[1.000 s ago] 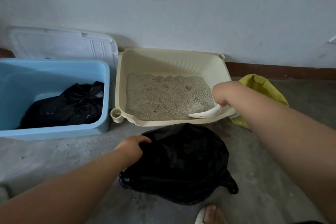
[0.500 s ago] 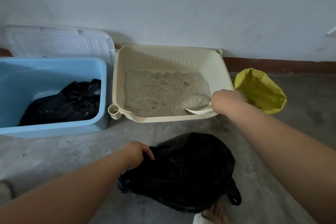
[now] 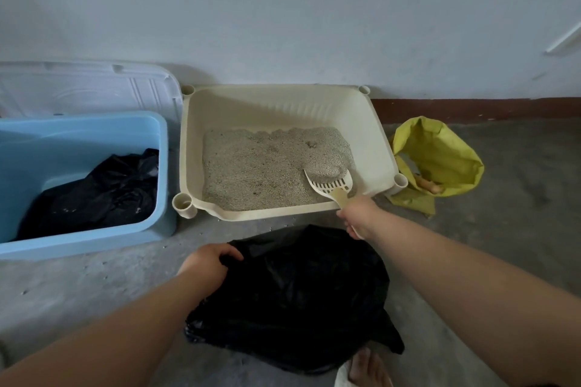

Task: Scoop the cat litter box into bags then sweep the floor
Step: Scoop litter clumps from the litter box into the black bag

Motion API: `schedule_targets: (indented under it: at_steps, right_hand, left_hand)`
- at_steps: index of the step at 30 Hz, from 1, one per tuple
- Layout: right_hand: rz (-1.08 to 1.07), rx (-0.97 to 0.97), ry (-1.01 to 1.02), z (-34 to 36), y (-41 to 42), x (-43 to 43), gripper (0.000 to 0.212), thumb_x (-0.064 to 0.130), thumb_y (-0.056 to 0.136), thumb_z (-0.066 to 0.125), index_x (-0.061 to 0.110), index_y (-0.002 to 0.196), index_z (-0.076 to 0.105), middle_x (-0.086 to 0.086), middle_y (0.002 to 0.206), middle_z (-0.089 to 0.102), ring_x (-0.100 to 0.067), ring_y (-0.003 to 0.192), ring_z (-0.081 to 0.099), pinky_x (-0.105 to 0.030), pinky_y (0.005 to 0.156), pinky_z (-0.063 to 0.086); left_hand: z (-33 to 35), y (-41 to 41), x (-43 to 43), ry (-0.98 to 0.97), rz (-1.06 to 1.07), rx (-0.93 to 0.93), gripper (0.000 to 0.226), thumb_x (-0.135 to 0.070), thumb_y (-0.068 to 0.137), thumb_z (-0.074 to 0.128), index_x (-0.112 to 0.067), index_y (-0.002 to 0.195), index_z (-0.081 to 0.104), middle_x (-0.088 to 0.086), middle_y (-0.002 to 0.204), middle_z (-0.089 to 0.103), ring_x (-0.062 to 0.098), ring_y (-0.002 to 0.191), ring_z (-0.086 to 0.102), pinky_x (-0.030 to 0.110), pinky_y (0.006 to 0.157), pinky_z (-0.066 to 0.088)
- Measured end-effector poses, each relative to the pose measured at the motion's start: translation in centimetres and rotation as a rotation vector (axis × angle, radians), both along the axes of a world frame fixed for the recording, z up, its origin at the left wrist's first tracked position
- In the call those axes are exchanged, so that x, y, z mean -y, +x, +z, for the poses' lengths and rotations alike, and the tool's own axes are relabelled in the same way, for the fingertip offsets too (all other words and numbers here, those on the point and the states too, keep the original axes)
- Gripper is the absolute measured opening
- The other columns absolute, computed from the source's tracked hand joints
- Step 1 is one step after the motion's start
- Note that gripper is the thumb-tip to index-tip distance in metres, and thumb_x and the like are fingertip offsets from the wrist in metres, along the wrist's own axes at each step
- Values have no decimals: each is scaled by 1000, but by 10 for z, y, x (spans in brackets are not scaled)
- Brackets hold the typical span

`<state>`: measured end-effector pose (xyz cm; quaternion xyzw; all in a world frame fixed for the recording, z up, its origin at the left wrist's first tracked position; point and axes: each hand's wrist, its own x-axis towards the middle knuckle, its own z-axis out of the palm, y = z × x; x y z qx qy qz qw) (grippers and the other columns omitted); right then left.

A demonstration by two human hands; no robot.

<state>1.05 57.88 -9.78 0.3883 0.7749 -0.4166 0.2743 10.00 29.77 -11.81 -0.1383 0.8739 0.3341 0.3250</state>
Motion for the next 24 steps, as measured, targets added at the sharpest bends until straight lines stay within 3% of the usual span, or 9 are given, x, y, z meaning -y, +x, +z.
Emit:
schedule_targets:
  at_steps: [4,9,11,15,18,21,24]
  right_hand:
    - [50,-119,32,-13,17,0,19,11,92,55,8,109,48,-11,76,49,-18,53,44,-24,45,38]
    - [30,-230,21,-16,45,-4,16,16,92,54,8,102,46,-10,80,51,-18,54,45,-27,46,37]
    - [50,-256,38,-15,52,-6,15,17,92,54,9,101,46,-10,78,52,-18,52,45,-27,44,37]
    - [95,-290,28,-17,62,-11,12,16,92,54,10,99,46,-9,76,51,-17,53,44,-27,43,37]
    - [94,-316,42,-19,66,-14,11,17,91,55,12,95,46,-9,77,52,-18,55,45,-28,45,38]
    - [153,-321,97,-19,70,-21,12,21,89,58,17,95,48,-8,80,56,-20,62,50,-32,54,43]
    - [224,-316,102,-17,74,-28,13,24,88,59,19,97,51,-6,82,57,-21,67,52,-34,59,43]
  left_hand:
    - [-2,-2,0,30,5,29,59,8,82,40,-43,87,69,-4,96,67,14,59,63,17,48,48]
    - [-6,1,-6,56,-58,66,64,12,80,35,-44,83,68,-3,98,65,14,64,64,19,56,53]
    - [-8,2,-6,51,-91,57,59,8,81,41,-45,86,66,-6,102,63,9,64,61,13,53,46]
    - [-8,3,-9,32,-143,0,30,-14,86,63,-43,91,65,-12,102,58,6,78,58,12,66,42]
    - [-8,4,-12,9,-99,-32,23,-19,88,64,-42,85,65,-11,93,62,2,65,54,10,54,39]
    - [-9,5,-13,-11,-69,-28,37,-10,89,57,-44,78,63,-8,89,66,3,56,54,9,44,37]
    - [-9,6,-13,12,-74,2,50,-1,88,49,-48,76,63,-6,94,65,4,57,56,8,43,38]
